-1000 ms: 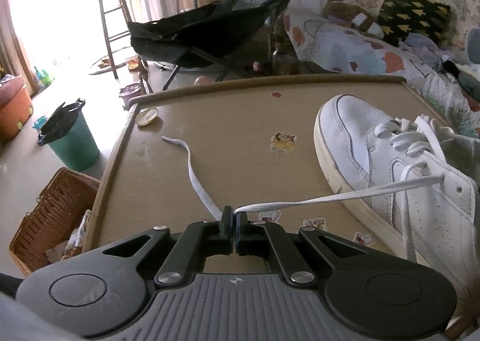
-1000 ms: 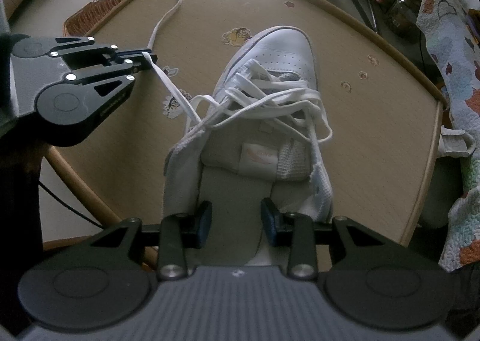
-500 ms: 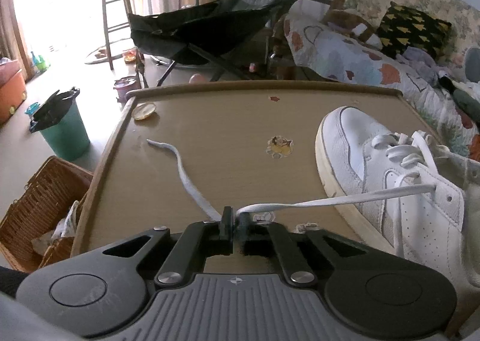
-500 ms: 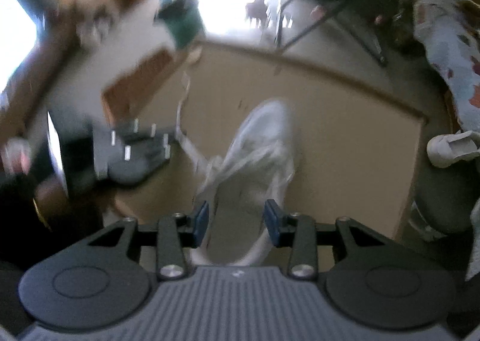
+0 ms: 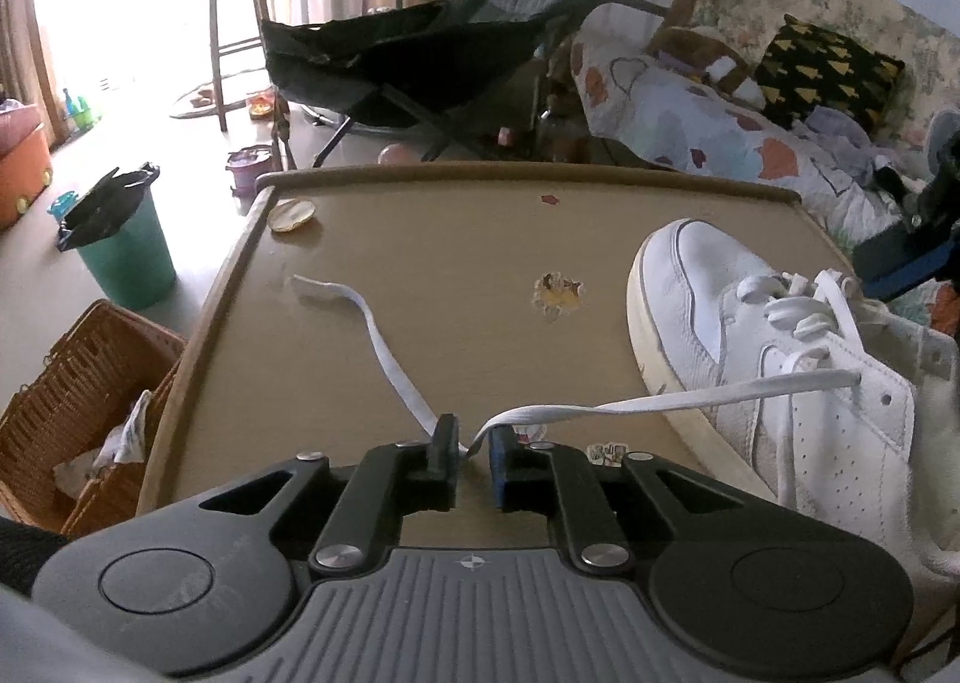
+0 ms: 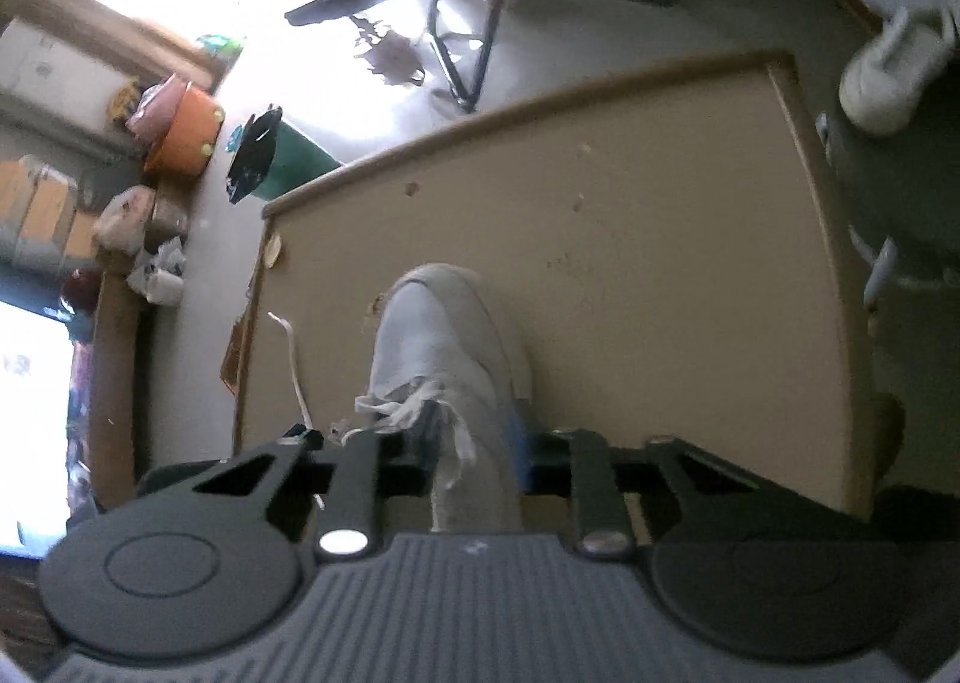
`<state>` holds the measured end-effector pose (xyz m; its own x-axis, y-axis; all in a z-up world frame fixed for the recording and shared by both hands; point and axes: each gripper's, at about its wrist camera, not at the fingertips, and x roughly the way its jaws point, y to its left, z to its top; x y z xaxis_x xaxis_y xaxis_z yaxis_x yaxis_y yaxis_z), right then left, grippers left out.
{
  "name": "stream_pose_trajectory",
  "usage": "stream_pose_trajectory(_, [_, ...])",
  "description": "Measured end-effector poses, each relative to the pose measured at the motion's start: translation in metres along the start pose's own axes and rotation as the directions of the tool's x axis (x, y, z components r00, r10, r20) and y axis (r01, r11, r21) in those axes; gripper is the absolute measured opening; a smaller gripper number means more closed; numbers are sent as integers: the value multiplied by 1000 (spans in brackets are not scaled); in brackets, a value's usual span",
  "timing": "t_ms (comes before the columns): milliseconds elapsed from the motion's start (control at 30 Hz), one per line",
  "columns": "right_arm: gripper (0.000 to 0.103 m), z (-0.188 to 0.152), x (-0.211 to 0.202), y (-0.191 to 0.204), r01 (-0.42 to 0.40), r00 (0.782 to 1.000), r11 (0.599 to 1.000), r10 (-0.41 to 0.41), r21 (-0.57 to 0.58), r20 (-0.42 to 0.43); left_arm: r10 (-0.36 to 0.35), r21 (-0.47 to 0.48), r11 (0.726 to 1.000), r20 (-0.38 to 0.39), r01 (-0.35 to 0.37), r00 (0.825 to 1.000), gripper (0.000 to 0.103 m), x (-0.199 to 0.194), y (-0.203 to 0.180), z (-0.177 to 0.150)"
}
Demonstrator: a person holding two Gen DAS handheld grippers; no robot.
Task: Lace up shoes with both hands
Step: 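Grasp the sneaker collar with the right gripper while the left gripper opens on the lace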
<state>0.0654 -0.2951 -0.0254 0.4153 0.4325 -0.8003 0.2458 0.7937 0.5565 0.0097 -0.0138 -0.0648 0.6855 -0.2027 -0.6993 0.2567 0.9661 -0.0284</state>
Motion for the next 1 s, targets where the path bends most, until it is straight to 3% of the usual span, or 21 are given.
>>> stream_pose_trajectory(67, [12, -4, 2, -8, -33, 999, 999, 33, 36, -2, 5, 2, 1000, -3, -5, 1000, 21, 1, 1, 0])
stream_pose_trajectory(233, [11, -9, 7, -17, -82, 997, 992, 83, 100, -4, 16, -7, 1000, -12, -16, 1000, 36, 1, 2, 1])
stream_pose_trajectory(433, [11, -8, 10, -18, -98, 995, 988, 99, 117, -7, 8, -7, 1000, -11, -8, 1000, 38, 0, 3, 3])
stream_pose_trajectory(500, [5, -8, 11, -15, -98, 995, 990, 99, 106, -7, 7, -6, 1000, -12, -7, 1000, 38, 0, 3, 3])
stream_pose_trajectory(667, [1, -12, -2, -7, -96, 995, 994, 95, 55, 19, 9, -15, 1000, -8, -9, 1000, 38, 0, 4, 4])
stream_pose_trajectory(867, [1, -20, -18, 14, -161, 987, 985, 161, -57, -1, 1, -11, 1000, -4, -1, 1000, 38, -2, 2, 3])
stream_pose_trajectory(933, [1, -23, -21, 18, -142, 990, 986, 141, -86, -8, -1, -11, 1000, -3, 1, 1000, 38, -2, 2, 3])
stream_pose_trajectory(1000, [4, -18, -24, 13, -88, 995, 995, 91, -55, 50, -4, -11, 1000, -1, 4, 1000, 38, -3, 3, 2])
